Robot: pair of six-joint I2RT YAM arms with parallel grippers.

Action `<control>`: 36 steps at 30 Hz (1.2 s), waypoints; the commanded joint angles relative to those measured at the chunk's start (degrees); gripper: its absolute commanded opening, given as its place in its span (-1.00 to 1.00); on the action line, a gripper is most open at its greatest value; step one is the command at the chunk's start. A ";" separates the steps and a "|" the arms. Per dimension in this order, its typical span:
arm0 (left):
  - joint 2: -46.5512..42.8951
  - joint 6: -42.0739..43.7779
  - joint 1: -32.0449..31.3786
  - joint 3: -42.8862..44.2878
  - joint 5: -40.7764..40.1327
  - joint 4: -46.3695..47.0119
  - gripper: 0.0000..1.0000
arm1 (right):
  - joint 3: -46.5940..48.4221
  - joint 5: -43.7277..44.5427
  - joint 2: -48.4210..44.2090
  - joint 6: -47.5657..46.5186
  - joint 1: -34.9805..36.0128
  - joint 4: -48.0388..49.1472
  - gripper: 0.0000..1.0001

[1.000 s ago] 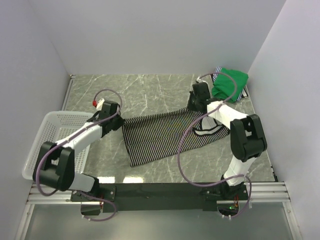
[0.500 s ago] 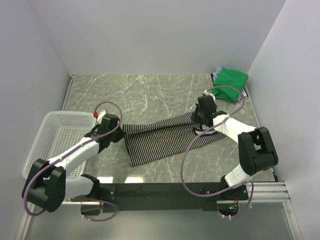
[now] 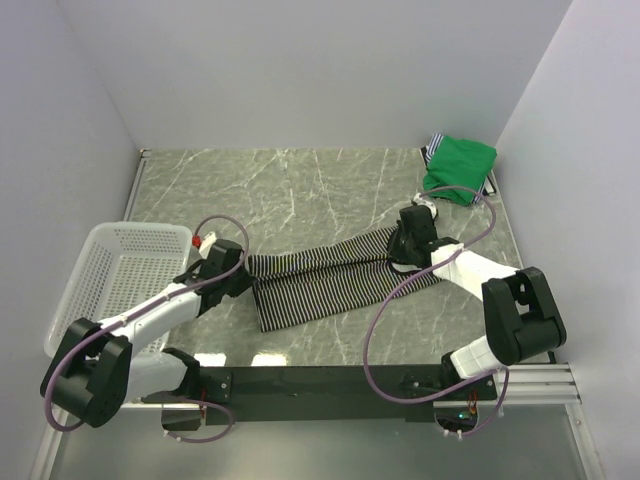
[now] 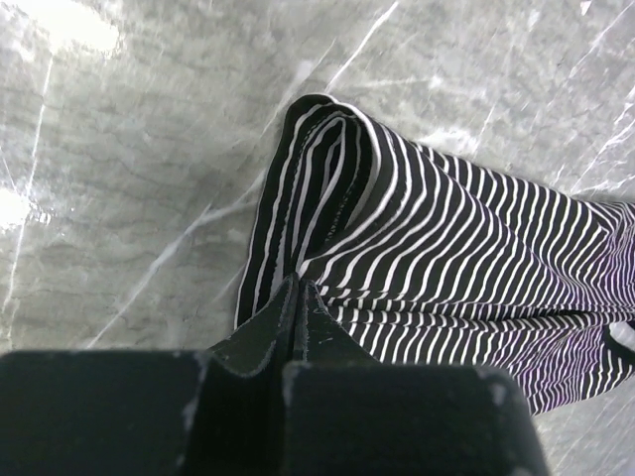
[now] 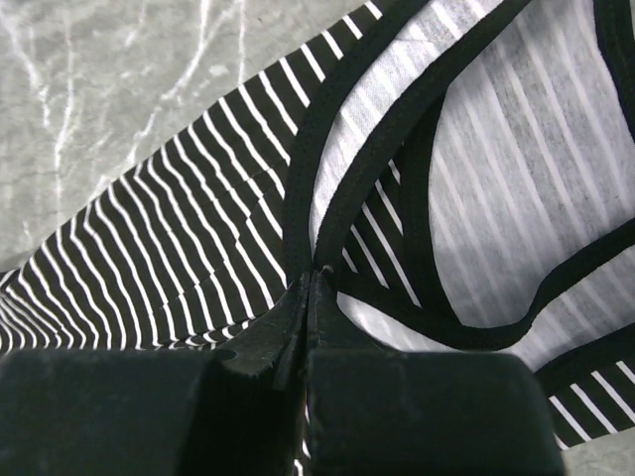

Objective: Fold and stack the tank tops
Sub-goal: Fold the tank top

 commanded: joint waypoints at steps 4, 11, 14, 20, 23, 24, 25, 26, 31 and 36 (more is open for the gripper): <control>0.08 -1.67 -1.20 -1.59 -0.76 2.02 -0.99 | -0.46 3.98 0.32 0.76 -0.07 1.46 -1.00; -0.71 -3.86 -3.13 -2.82 -1.64 0.88 -0.99 | 0.33 5.12 0.94 1.28 -0.16 -0.04 -1.00; -1.24 -4.74 -3.66 -3.35 -1.91 0.62 -0.99 | 0.50 4.86 1.03 1.46 -0.16 -0.13 -1.00; -3.60 -5.10 -3.84 -3.09 -3.05 -1.58 -0.99 | 0.41 6.43 -2.22 1.37 0.81 -1.35 -1.00; -4.58 -5.10 -3.84 -2.91 -3.23 -2.81 -0.99 | 0.24 6.97 -3.45 1.37 0.89 -2.06 -1.00; -4.75 -5.19 -3.92 -2.91 -3.40 -3.07 -0.99 | 0.07 6.88 -3.54 1.63 0.89 -2.15 -1.00; -4.75 -5.36 -3.84 -3.17 -3.32 -3.16 -0.99 | -0.55 6.88 -3.45 2.07 1.16 -1.97 -1.00; -4.67 -5.45 -3.92 -3.44 -3.14 -2.90 -0.99 | -0.99 6.97 -3.37 2.34 1.33 -1.80 -1.00; -4.23 -5.72 -3.93 -4.93 -1.30 -0.88 -0.99 | -3.19 6.36 -1.61 3.57 1.33 -1.09 -1.00; -5.46 -3.00 -3.93 -0.46 -1.99 -3.68 -0.99 | -2.66 5.13 -1.08 4.01 1.42 -2.58 -1.00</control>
